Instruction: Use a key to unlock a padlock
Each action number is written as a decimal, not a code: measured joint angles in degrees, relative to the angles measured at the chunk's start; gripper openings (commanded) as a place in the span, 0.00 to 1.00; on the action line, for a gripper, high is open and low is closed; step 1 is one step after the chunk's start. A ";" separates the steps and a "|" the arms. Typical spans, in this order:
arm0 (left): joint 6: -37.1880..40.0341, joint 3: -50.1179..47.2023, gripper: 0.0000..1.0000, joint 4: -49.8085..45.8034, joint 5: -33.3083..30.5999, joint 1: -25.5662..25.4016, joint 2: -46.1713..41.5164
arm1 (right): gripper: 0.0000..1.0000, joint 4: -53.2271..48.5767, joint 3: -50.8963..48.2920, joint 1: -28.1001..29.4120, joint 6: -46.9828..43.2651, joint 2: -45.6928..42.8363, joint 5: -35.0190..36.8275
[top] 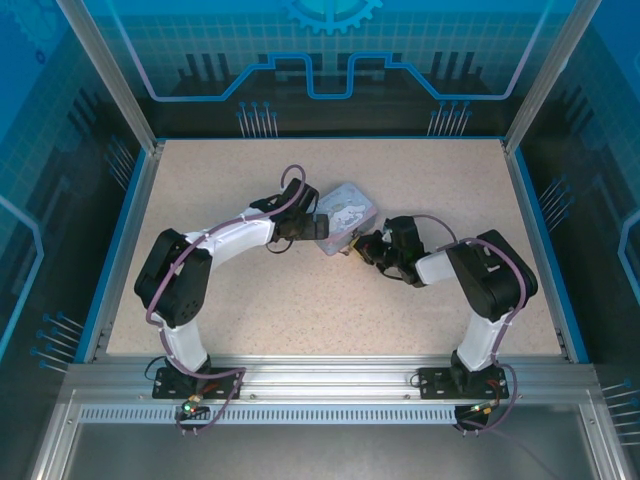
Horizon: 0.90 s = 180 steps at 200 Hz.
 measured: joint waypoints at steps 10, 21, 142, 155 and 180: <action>0.00 -0.07 0.99 0.26 0.15 0.00 0.00 | 0.00 0.39 -0.04 -0.50 0.33 0.02 -0.04; 0.00 -0.24 0.99 0.61 0.20 0.00 0.00 | 0.00 0.79 -0.04 -0.92 0.37 0.02 -0.31; -0.02 -0.33 0.99 1.16 0.79 0.00 0.11 | 0.00 -14.05 1.68 -7.43 -11.52 -3.82 -0.81; 0.00 -0.33 0.99 1.14 1.01 0.00 0.11 | 0.00 -15.72 1.62 -7.74 -12.79 -5.49 -1.53; 0.04 0.02 0.99 0.70 1.57 0.02 0.09 | 0.00 -19.21 1.51 -7.98 -15.02 -9.90 -2.82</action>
